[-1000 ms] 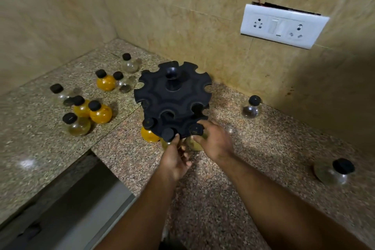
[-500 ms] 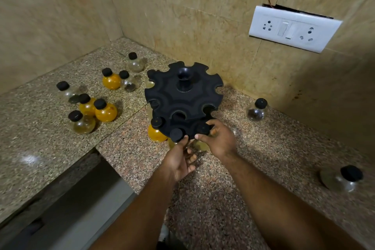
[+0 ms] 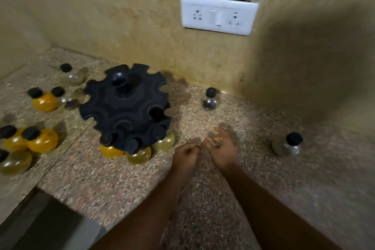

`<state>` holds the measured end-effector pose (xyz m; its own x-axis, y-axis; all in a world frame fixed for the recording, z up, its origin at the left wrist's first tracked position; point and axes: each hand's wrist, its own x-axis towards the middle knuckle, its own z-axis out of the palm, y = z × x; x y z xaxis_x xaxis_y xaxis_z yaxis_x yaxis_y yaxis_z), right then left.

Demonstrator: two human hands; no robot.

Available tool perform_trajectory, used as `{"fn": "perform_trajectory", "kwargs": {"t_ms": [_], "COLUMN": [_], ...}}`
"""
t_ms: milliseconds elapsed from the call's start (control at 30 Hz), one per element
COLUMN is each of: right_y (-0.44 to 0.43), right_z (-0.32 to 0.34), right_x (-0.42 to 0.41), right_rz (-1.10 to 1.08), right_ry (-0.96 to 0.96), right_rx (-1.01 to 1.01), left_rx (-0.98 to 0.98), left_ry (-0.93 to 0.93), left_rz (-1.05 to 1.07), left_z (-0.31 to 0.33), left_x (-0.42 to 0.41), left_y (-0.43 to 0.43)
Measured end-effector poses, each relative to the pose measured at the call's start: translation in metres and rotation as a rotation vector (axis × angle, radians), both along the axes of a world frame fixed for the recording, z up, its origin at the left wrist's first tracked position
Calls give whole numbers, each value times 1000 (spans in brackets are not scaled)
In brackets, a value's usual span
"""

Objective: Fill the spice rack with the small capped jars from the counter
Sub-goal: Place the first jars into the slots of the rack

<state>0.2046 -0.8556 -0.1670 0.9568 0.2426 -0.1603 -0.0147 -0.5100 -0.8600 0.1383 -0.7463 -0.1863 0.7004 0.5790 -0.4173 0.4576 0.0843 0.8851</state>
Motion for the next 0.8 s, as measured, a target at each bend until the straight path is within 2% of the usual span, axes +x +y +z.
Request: {"fn": "perform_trajectory", "kwargs": {"t_ms": [100,233,500,667,800], "right_y": [-38,-83,-151,-174,-183], "right_z": [-3,-8,-15,-15,-12], "right_x": [9,17,29,47,64], "right_rz": [-141,-369,-716,-717,-644], "right_ry": [-52,-72,-133,-135,-119], "right_rx": [-89,-126,-157,-165,-174], "left_rx": [150,237,745,947,963], "left_ry": [28,-10,65,208,322], "left_rz": [-216,-457,-1033,-1247,-1308], "left_z": [4,13,-6,-11,-12], "left_x": [30,68,118,131,142], "left_y": [-21,-64,-125,-142,-148]}}
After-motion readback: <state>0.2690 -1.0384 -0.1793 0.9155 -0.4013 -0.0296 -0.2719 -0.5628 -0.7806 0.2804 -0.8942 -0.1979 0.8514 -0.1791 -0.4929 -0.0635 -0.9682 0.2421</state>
